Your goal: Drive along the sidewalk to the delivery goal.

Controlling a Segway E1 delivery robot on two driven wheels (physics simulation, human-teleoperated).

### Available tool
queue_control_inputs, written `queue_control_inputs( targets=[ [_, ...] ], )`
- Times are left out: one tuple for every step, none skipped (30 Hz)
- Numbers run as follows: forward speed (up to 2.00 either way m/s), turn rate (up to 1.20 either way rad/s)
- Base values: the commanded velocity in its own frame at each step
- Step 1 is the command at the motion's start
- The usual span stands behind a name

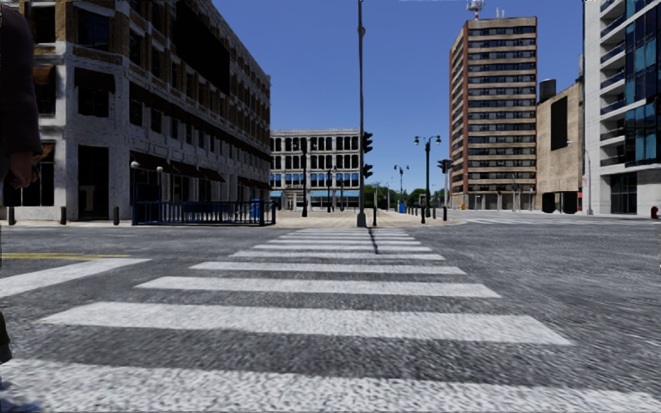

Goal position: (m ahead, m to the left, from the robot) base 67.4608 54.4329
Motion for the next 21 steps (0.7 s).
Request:
queue_control_inputs(
  targets=[
    [2.0, -0.11],
    [2.0, 0.0],
    [2.0, 0.0],
    [2.0, 0.0],
    [2.0, 0.0],
    [2.0, 0.0],
    [2.0, 0.0],
    [2.0, 0.0],
    [2.0, 0.0],
    [2.0, 0.0],
    [2.0, 0.0],
    [2.0, 0.0],
    [2.0, 0.0],
    [2.0, 0.0],
    [2.0, 0.0],
    [2.0, 0.0],
    [2.0, 0.0],
    [2.0, 0.0],
    [2.0, 0.0],
    [2.0, 0.0],
    [2.0, 0.0]
  ],
)
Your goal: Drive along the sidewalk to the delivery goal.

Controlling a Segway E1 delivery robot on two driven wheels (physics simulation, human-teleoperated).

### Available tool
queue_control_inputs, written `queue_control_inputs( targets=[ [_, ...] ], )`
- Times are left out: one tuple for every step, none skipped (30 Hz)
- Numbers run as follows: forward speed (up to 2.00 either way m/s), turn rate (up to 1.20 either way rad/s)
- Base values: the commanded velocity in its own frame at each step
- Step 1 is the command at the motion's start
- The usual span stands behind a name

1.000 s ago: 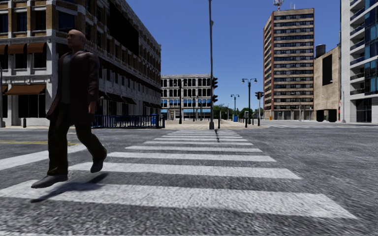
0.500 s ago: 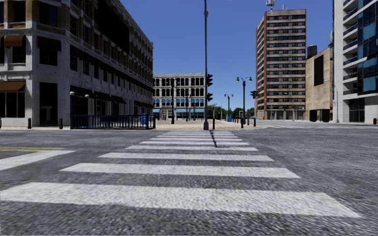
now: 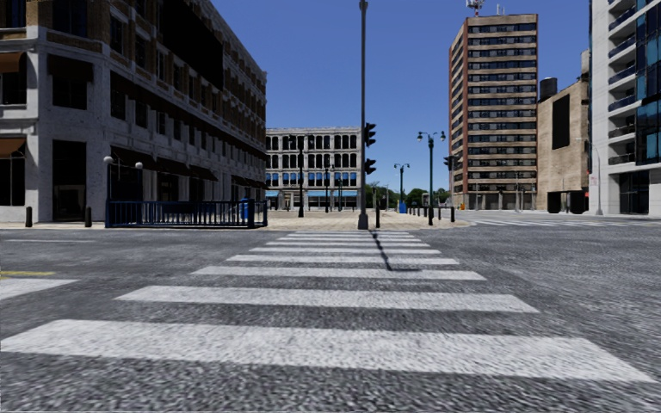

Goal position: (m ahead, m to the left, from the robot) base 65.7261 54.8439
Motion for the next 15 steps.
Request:
queue_control_inputs(
  targets=[
    [2.0, 0.0],
    [2.0, 0.0],
    [2.0, 0.0],
    [2.0, 0.0],
    [2.0, 0.0],
    [2.0, 0.0],
    [2.0, 0.0],
    [2.0, 0.0],
    [2.0, 0.0],
    [2.0, 0.02],
    [2.0, 0.02],
    [2.0, 0.12],
    [2.0, 0.21],
    [2.0, 0.23],
    [2.0, 0.23]
  ],
)
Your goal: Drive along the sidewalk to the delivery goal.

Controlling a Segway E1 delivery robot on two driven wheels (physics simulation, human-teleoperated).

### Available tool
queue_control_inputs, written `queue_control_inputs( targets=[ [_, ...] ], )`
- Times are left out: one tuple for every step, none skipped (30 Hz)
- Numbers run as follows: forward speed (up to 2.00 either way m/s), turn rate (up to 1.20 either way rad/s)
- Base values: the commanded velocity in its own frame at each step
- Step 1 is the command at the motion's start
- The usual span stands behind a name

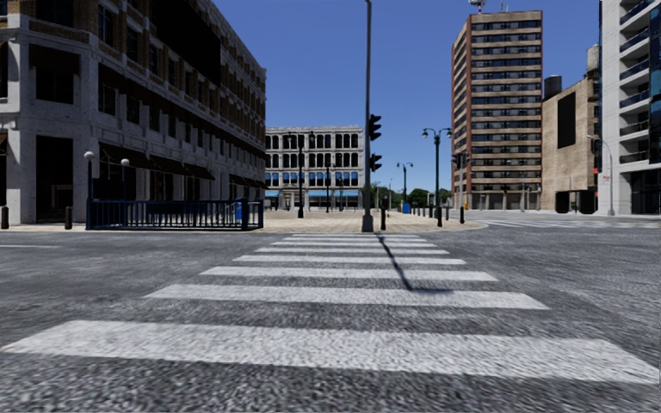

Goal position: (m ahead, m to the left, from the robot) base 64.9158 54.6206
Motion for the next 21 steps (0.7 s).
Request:
queue_control_inputs(
  targets=[
    [2.0, 0.23],
    [2.0, 0.24],
    [2.0, 0.24],
    [2.0, 0.24],
    [2.0, 0.24],
    [2.0, 0.24],
    [2.0, 0.24],
    [2.0, 0.24],
    [2.0, 0.23],
    [2.0, 0.23],
    [2.0, 0.23],
    [2.0, 0.23],
    [2.0, 0.22],
    [2.0, 0.22],
    [2.0, 0.12],
    [2.0, 0.12],
    [2.0, 0.0],
    [2.0, 0.0],
    [2.0, 0.0],
    [2.0, 0.0],
    [2.0, 0.0]
  ],
)
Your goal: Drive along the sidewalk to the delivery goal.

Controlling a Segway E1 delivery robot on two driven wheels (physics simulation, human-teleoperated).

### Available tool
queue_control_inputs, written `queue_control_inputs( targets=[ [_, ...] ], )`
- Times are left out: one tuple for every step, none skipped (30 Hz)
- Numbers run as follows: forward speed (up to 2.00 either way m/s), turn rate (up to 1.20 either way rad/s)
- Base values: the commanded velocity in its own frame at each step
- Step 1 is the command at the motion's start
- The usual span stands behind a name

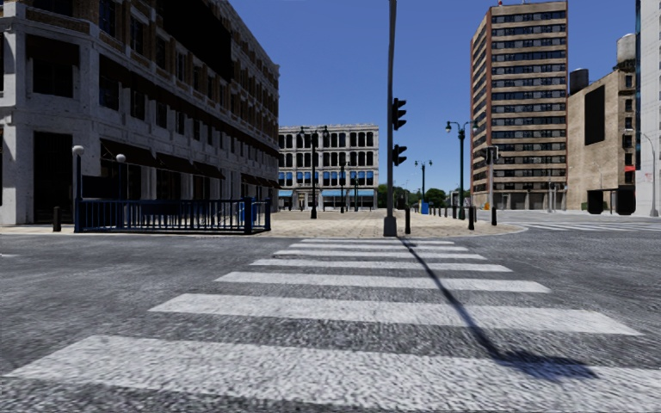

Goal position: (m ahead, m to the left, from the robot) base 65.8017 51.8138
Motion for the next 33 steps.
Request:
queue_control_inputs(
  targets=[
    [2.0, 0.0],
    [2.0, 0.0],
    [2.0, 0.0],
    [2.0, 0.0],
    [2.0, 0.0],
    [2.0, 0.0],
    [2.0, 0.0],
    [2.0, 0.0],
    [2.0, 0.0],
    [2.0, 0.0],
    [2.0, 0.0],
    [2.0, 0.0],
    [2.0, 0.0],
    [2.0, 0.0],
    [2.0, 0.0],
    [2.0, 0.0],
    [2.0, 0.0],
    [2.0, 0.0],
    [2.0, 0.0],
    [2.0, 0.0],
    [2.0, 0.0],
    [2.0, 0.0],
    [2.0, 0.0],
    [2.0, 0.0],
    [2.0, 0.0],
    [2.0, 0.0],
    [2.0, 0.0],
    [2.0, 0.0],
    [2.0, 0.0],
    [2.0, 0.0],
    [2.0, 0.0],
    [2.0, 0.0],
    [2.0, 0.0]
  ],
)
